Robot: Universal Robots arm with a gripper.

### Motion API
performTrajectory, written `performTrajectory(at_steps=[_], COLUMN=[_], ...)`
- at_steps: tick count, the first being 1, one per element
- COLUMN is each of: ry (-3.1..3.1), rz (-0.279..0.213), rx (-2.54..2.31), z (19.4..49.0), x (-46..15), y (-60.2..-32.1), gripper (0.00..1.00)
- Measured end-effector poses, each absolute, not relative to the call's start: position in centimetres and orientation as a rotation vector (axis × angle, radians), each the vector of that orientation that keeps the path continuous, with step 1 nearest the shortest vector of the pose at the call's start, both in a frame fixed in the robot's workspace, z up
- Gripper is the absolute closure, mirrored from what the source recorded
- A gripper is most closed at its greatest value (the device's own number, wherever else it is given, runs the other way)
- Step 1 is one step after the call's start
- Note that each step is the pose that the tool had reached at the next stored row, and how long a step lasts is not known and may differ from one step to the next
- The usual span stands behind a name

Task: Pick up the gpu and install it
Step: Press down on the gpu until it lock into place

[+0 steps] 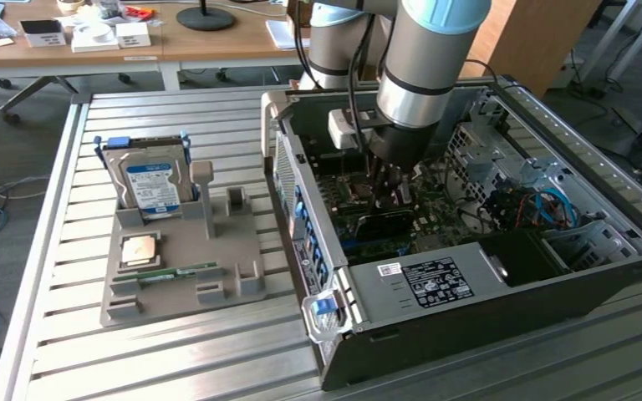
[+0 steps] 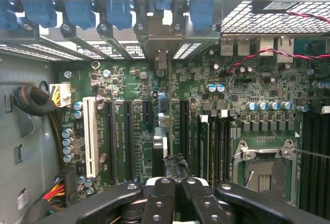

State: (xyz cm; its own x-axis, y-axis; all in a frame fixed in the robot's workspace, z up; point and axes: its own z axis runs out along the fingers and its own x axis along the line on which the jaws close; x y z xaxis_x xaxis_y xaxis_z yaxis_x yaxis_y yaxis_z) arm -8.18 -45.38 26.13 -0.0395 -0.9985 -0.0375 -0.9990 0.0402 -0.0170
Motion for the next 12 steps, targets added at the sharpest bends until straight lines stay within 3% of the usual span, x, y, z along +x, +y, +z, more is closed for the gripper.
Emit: performTrajectory(at_steps=[12], ry=[2.238], rz=[0.021], rx=[-2.15], z=[26.1], x=[-8.2], y=[-45.38], gripper=[0.89])
